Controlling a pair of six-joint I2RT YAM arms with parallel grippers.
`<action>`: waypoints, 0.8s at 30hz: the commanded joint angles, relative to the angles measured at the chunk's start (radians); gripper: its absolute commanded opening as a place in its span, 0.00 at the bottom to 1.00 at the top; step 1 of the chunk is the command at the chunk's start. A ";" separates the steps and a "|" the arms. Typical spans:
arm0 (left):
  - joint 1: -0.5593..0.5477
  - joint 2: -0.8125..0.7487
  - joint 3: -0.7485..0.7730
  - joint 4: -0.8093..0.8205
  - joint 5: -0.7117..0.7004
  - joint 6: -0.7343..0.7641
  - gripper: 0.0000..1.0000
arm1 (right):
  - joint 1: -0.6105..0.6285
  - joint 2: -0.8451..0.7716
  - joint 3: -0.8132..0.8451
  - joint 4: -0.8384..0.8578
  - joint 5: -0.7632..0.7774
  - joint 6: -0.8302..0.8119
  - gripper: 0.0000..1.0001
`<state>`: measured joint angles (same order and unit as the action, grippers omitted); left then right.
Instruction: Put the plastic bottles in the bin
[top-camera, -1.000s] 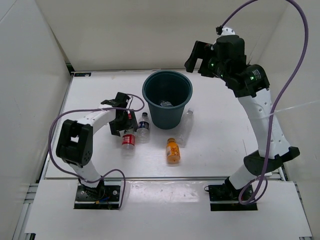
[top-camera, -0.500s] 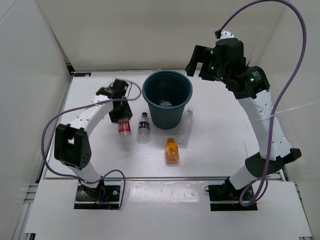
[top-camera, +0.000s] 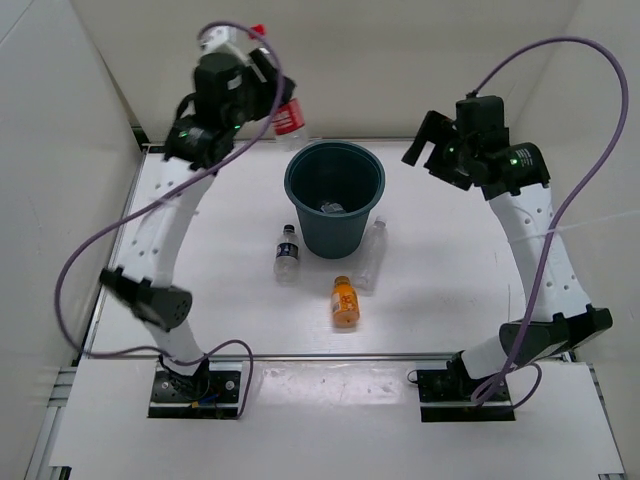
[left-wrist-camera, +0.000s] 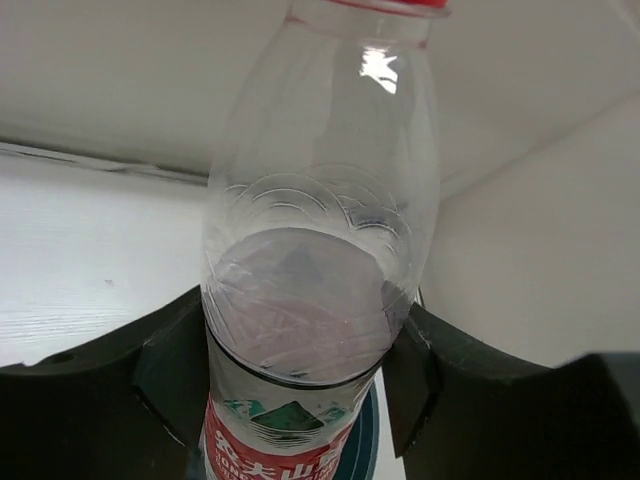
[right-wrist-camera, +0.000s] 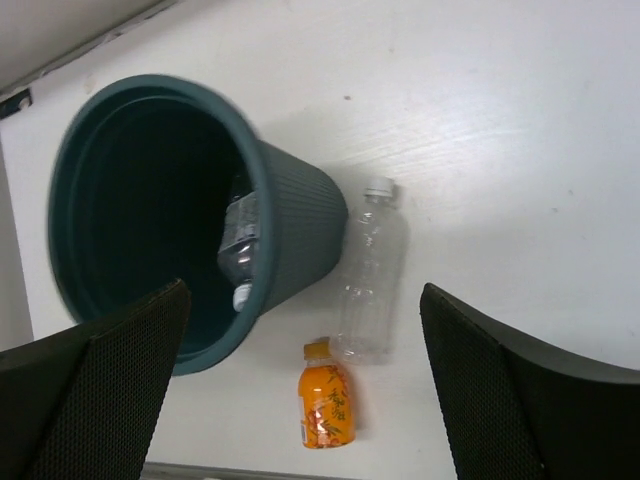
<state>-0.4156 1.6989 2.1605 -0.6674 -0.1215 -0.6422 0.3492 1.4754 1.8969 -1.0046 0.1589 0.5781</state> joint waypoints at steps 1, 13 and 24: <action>-0.089 0.182 0.076 -0.008 0.098 0.068 0.70 | -0.079 -0.056 -0.070 -0.005 -0.091 0.085 0.99; -0.176 -0.109 -0.145 -0.008 -0.141 0.156 1.00 | -0.237 -0.046 -0.413 0.113 -0.384 0.134 1.00; -0.176 -0.576 -0.680 -0.058 -0.375 0.099 1.00 | -0.147 0.232 -0.516 0.282 -0.521 0.181 1.00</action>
<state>-0.5919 1.1217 1.5780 -0.6552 -0.4217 -0.5144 0.1734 1.6611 1.3891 -0.7879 -0.3023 0.7341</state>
